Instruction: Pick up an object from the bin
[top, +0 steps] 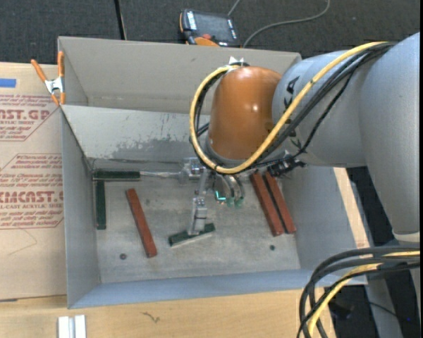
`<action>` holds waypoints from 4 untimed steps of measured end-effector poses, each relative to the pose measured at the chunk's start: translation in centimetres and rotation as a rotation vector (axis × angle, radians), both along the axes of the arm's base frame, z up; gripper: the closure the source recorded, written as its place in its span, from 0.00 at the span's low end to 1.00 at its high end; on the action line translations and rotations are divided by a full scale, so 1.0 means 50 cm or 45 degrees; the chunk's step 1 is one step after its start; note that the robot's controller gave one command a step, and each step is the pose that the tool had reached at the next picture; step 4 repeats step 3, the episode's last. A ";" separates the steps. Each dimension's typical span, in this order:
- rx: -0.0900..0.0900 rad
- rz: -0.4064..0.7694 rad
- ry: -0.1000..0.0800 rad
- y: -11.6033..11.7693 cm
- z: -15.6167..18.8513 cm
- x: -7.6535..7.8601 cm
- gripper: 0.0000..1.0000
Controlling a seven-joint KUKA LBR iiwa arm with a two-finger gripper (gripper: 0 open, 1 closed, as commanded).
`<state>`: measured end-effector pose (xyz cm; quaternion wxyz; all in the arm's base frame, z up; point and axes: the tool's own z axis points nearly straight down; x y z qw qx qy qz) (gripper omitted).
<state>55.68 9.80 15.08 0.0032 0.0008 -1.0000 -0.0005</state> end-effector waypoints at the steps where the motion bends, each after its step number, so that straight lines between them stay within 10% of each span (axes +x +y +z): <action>1: -0.003 -0.151 0.004 -0.048 -0.164 -0.105 0.00; 2: 0.000 -0.150 -0.006 -0.046 -0.157 -0.099 1.00; 3: -0.001 -0.037 -0.020 -0.085 0.121 -0.094 1.00; 4: -0.001 -0.037 -0.020 -0.085 0.121 -0.094 1.00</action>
Offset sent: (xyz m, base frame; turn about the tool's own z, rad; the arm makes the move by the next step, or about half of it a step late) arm -0.0489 -0.0241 -0.0779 0.1183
